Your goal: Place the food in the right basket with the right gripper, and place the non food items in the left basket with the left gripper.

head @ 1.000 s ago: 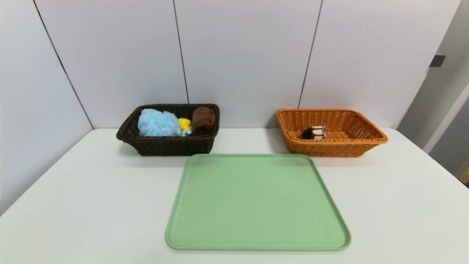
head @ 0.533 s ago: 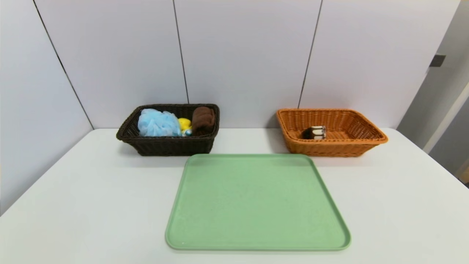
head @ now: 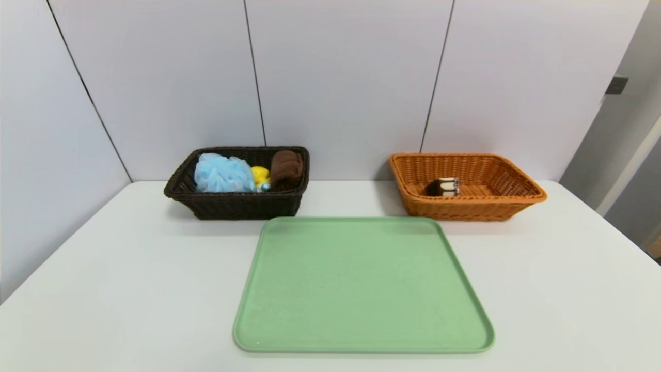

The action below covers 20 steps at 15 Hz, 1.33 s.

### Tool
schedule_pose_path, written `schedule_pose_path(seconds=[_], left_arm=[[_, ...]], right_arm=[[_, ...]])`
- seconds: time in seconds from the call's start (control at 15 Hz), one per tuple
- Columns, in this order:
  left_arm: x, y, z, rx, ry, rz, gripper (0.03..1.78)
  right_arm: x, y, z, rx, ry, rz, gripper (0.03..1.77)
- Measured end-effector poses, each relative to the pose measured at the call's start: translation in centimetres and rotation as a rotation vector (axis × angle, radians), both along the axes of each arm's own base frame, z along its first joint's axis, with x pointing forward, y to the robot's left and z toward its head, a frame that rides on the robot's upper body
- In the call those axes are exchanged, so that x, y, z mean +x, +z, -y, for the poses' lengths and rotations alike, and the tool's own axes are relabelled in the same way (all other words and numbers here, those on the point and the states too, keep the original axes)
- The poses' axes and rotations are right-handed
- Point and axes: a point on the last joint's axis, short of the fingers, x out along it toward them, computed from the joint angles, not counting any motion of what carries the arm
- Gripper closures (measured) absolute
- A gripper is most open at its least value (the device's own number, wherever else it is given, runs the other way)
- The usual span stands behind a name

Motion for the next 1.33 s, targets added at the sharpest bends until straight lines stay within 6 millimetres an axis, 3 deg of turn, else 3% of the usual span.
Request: schedule_pose_path(seconds=[0.6,1.33], left_arm=[[0.8,-1.9,0.2,0.028,-0.111,0.060,0.12],[1.0,-2.3,0.3,-0.010,-0.115,0.058,0.12]], right_arm=[[5.7,-5.1,0.4,-0.105,-0.157,0.166,0.10],[6.3,-6.9,0.2,-0.092,-0.065,0.106,0.10]])
